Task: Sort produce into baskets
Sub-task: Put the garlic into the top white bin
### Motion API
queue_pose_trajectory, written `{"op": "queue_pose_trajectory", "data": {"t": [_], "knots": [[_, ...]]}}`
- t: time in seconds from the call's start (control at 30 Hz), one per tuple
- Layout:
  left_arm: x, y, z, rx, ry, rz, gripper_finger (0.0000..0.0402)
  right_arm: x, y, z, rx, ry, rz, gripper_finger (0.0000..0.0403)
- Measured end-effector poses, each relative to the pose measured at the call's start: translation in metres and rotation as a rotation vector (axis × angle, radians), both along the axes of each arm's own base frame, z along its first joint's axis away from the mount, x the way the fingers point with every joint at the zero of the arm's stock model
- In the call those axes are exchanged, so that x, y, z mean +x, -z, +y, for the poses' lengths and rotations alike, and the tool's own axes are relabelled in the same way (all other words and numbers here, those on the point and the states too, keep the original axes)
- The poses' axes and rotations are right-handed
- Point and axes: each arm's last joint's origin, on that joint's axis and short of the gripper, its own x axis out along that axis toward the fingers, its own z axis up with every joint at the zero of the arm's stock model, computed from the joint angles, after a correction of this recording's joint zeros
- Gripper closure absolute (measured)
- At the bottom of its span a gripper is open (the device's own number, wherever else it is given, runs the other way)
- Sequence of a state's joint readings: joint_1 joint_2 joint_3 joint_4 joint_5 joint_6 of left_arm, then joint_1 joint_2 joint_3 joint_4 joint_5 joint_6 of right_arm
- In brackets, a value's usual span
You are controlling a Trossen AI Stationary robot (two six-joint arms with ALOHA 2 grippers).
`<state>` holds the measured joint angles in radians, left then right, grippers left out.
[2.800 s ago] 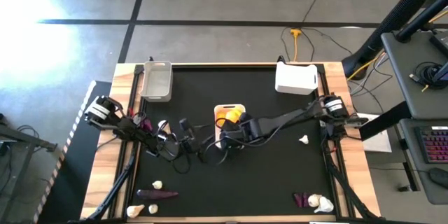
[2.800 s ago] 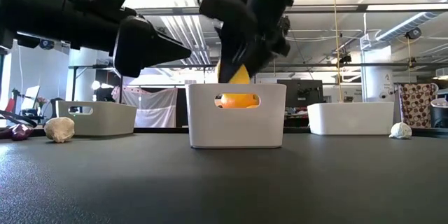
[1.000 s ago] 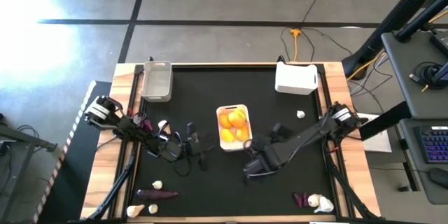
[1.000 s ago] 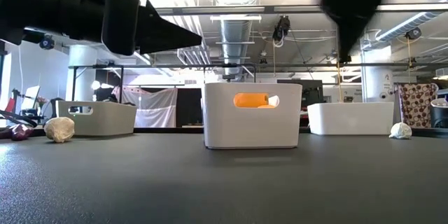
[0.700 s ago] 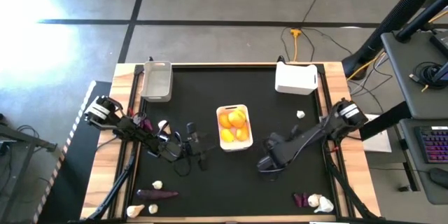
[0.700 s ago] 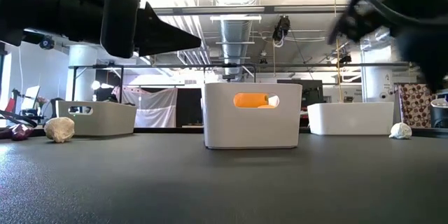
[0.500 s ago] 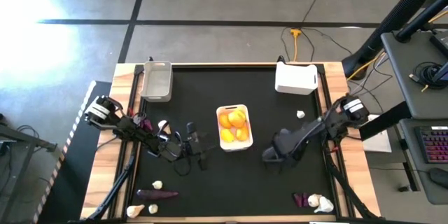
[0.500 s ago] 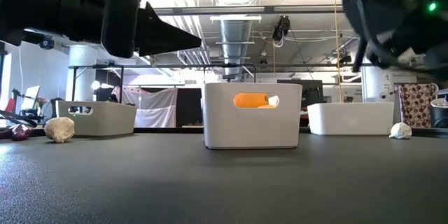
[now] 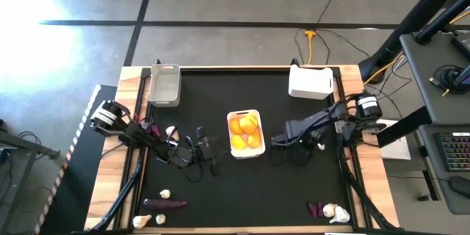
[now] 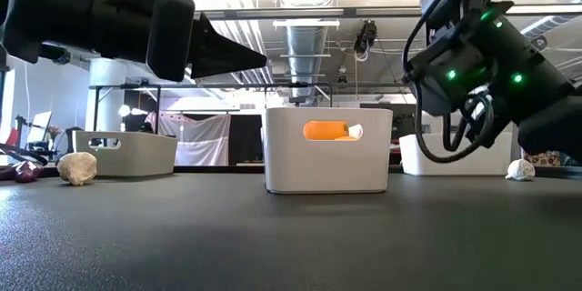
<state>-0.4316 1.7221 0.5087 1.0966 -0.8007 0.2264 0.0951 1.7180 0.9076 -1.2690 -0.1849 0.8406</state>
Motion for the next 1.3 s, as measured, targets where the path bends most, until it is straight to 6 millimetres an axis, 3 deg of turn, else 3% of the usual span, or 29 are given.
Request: {"op": "queue_pose_trajectory", "data": {"t": [0.53, 0.77, 0.9, 1.3], "knots": [[0.013, 0.009, -0.002, 0.015, -0.011, 0.021, 0.0190, -0.008, 0.006, -0.009, -0.018, 0.056, 0.039, 0.0179], [0.013, 0.010, -0.002, 0.029, -0.010, 0.032, 0.0190, 0.004, -0.010, -0.008, -0.026, 0.053, 0.031, 0.0179], [0.013, 0.010, -0.002, 0.030, -0.010, 0.032, 0.0190, 0.005, -0.015, -0.011, -0.119, 0.006, 0.045, 0.0179], [0.013, 0.010, -0.002, 0.032, -0.009, 0.033, 0.0190, -0.013, 0.007, -0.010, -0.062, 0.059, 0.067, 0.0179]]}}
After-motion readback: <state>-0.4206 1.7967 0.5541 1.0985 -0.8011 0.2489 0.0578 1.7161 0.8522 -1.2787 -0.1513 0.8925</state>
